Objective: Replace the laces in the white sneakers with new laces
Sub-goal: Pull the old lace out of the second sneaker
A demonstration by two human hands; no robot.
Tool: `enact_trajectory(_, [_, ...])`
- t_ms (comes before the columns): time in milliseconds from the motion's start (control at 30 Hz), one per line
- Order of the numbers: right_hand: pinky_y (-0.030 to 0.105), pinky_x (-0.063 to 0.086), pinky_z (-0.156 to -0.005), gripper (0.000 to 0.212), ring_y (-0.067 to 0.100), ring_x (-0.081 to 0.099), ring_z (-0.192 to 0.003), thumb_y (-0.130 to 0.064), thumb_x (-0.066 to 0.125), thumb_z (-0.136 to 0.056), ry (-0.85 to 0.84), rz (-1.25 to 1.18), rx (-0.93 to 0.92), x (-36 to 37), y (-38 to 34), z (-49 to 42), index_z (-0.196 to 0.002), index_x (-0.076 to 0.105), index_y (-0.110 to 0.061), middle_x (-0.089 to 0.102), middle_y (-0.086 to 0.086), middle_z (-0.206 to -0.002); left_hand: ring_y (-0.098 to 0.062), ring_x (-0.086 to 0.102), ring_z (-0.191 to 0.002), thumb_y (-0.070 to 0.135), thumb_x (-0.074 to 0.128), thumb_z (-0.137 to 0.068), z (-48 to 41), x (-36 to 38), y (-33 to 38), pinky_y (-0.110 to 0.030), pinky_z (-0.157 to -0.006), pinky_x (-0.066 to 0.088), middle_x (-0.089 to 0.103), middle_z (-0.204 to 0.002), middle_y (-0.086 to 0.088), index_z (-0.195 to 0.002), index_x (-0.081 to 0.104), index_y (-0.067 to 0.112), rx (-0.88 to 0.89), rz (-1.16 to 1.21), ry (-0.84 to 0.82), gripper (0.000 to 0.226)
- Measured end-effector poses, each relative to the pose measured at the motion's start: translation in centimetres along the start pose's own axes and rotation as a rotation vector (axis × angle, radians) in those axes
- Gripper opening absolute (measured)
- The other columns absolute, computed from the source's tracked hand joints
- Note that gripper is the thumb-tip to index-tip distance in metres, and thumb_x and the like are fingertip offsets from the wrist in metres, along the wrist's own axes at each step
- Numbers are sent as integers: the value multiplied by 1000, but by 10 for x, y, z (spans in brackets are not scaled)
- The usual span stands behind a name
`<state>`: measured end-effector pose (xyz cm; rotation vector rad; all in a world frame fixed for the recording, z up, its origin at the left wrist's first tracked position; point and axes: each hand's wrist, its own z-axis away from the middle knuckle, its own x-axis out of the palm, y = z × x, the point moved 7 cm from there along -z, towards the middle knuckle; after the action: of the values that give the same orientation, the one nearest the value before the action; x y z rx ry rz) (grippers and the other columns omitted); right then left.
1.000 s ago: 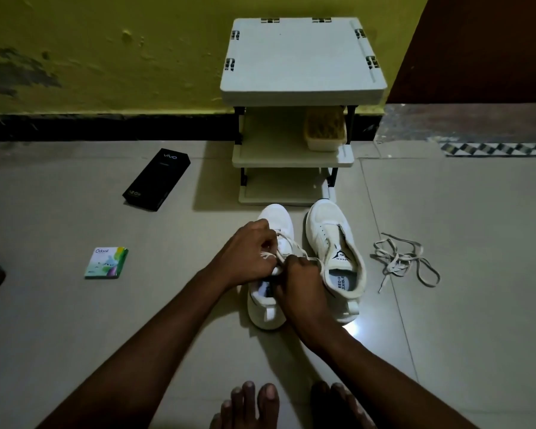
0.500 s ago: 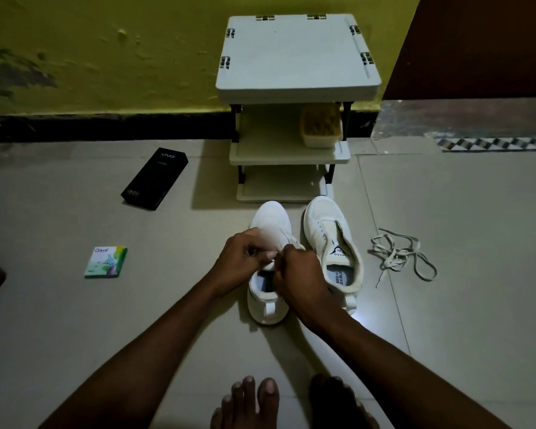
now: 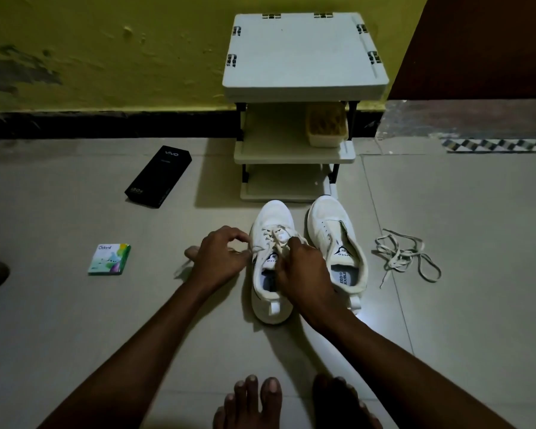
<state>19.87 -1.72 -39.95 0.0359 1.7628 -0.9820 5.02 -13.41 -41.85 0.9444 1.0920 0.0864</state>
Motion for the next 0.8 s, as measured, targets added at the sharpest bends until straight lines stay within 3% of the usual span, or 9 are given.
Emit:
enact_trajectory(100, [42, 55, -80, 43, 31, 66, -93, -26, 56, -83, 17, -159, 58, -3, 1, -6, -123, 50, -12, 67, 13, -104, -3, 51, -123, 57, 56, -70, 14, 4, 25, -46, -104, 19, 62, -119, 23, -114, 66, 39, 180, -276, 37, 49])
enact_trajectory(233, [40, 58, -84, 48, 22, 69, -95, -21, 55, -85, 88, -375, 188, -11, 8, -15, -129, 38, -26, 71, 7, -104, -3, 41, -138, 63, 47, -82, 19, 29, 25, -48, -112, 12, 52, -146, 17, -142, 50, 36, 320, -380, -93, 66])
enact_trajectory(333, [14, 50, -86, 46, 10, 64, -100, -5, 56, -88, 177, -448, 176, -23, 9, -21, -131, 45, -19, 64, -5, -110, -5, 43, -139, 59, 35, -94, 20, 41, 19, -45, -112, 20, 49, -152, 13, -148, 45, 32, 359, -367, -77, 61])
enact_trajectory(367, [13, 49, -88, 46, 8, 63, -102, -3, 56, -89, 193, -503, 195, -25, 10, -24, -131, 46, -18, 62, -7, -112, -7, 45, -137, 58, 31, -96, 20, 44, 18, -44, -111, 26, 50, -151, 11, -148, 45, 30, 354, -334, -72, 60])
enact_trajectory(433, [25, 53, -93, 43, 11, 64, -105, -1, 57, -86, 211, -581, 235, -26, 14, -30, -126, 51, -15, 61, -6, -113, -11, 50, -135, 56, 28, -99, 21, 46, 15, -45, -109, 34, 54, -149, 9, -148, 47, 27, 348, -266, -63, 60])
enact_trajectory(500, [35, 54, -90, 31, 15, 64, -101, -3, 61, -82, 211, -450, 121, -29, 11, -38, -111, 61, -12, 64, 0, -107, -12, 52, -133, 55, 31, -100, 22, 47, 14, -47, -108, 38, 57, -146, 8, -145, 50, 26, 344, -189, -51, 56])
enact_trajectory(567, [40, 52, -85, 19, 21, 61, -94, -10, 64, -77, 92, -265, -61, -22, 4, -45, -95, 69, -13, 63, 6, -99, -13, 54, -132, 52, 34, -102, 23, 49, 10, -49, -107, 42, 59, -143, 7, -144, 52, 26, 335, -117, -42, 53])
enact_trajectory(700, [40, 44, -94, 25, 29, 57, -107, -26, 70, -76, -341, 46, -286, 7, -12, -47, -96, 75, -10, 65, 12, -102, -13, 58, -129, 48, 36, -104, 26, 51, 5, -50, -104, 46, 61, -142, 5, -147, 50, 24, 307, 3, -5, 51])
enact_trajectory(800, [38, 43, -87, 28, 29, 56, -100, -30, 69, -79, -372, 210, -332, 6, -21, -53, -93, 72, -5, 66, 15, -97, -10, 55, -132, 41, 39, -106, 30, 52, 5, -47, -107, 46, 59, -145, 5, -148, 50, 23, 300, 105, 21, 47])
